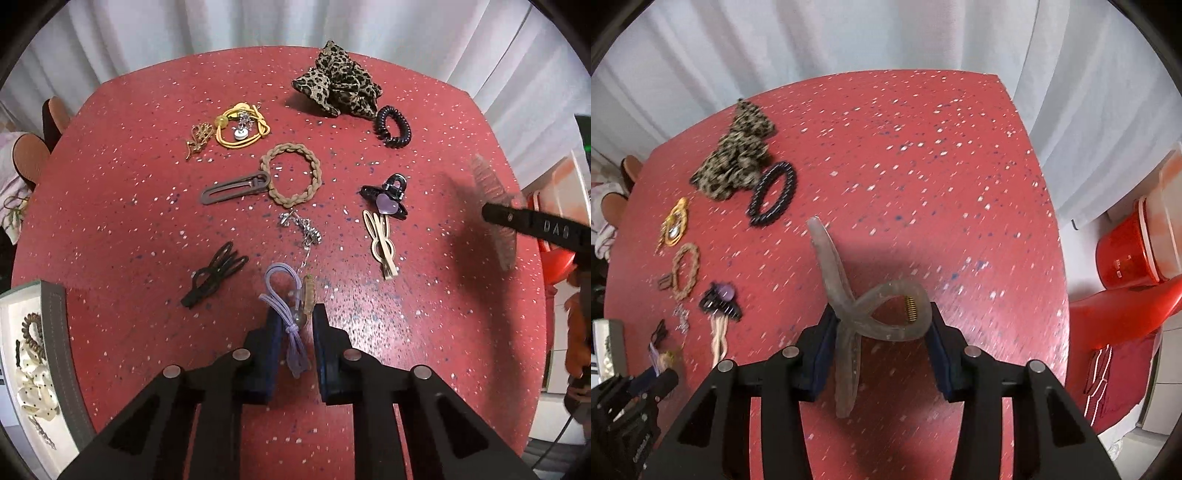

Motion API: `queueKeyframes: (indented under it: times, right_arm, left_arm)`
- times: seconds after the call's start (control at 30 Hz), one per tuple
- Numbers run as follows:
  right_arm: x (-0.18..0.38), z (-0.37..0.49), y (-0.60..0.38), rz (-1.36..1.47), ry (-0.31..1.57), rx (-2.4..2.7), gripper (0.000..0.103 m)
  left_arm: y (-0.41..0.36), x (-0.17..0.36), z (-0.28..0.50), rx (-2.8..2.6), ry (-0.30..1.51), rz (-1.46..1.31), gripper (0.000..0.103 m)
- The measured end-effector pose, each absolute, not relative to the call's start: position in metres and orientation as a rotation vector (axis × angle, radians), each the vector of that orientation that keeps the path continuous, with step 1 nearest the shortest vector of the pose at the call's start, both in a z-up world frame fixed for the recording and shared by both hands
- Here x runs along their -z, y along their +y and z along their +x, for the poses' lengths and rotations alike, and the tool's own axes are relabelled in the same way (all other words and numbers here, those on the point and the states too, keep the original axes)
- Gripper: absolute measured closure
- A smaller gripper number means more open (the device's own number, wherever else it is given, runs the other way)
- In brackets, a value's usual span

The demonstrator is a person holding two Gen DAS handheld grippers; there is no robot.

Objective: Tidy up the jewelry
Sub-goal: 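Carry the hair tie and claw clip over the white tray with both tools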

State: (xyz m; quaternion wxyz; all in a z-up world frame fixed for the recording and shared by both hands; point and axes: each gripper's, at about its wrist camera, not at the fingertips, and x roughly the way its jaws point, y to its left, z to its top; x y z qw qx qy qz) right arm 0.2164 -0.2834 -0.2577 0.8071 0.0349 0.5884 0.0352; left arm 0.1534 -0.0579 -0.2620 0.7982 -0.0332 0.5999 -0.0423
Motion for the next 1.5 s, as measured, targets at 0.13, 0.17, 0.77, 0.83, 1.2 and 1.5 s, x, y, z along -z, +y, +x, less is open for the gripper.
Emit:
queueKeyframes:
  times: [0.13, 0.17, 0.77, 0.83, 1.2, 1.5]
  right_arm:
    - [0.255, 0.201, -0.276, 0.095, 1.27, -0.094, 0.055]
    - [0.254, 0.198, -0.275, 0.099, 1.272, -0.099, 0.055]
    - [0.232, 0.146, -0.207, 0.1, 1.307, -0.192, 0.055]
    - [0.228, 0.142, -0.194, 0.091, 1.304, -0.209, 0.055]
    - [0.209, 0.13, -0.11, 0.002, 1.289, -0.334, 0.055]
    - [0.195, 0.115, -0.024, -0.072, 1.272, -0.472, 0.055]
  left_arm:
    - [-0.045, 0.256, 0.141, 0.091, 1.28, -0.076, 0.085]
    - [-0.042, 0.254, 0.138, 0.092, 1.278, -0.077, 0.085]
    - [0.01, 0.218, 0.088, 0.062, 1.223, -0.132, 0.085]
    - [0.022, 0.212, 0.082, 0.049, 1.214, -0.144, 0.085]
    - [0.095, 0.192, 0.046, -0.052, 1.168, -0.212, 0.085]
    - [0.157, 0.19, 0.007, -0.163, 1.16, -0.272, 0.085]
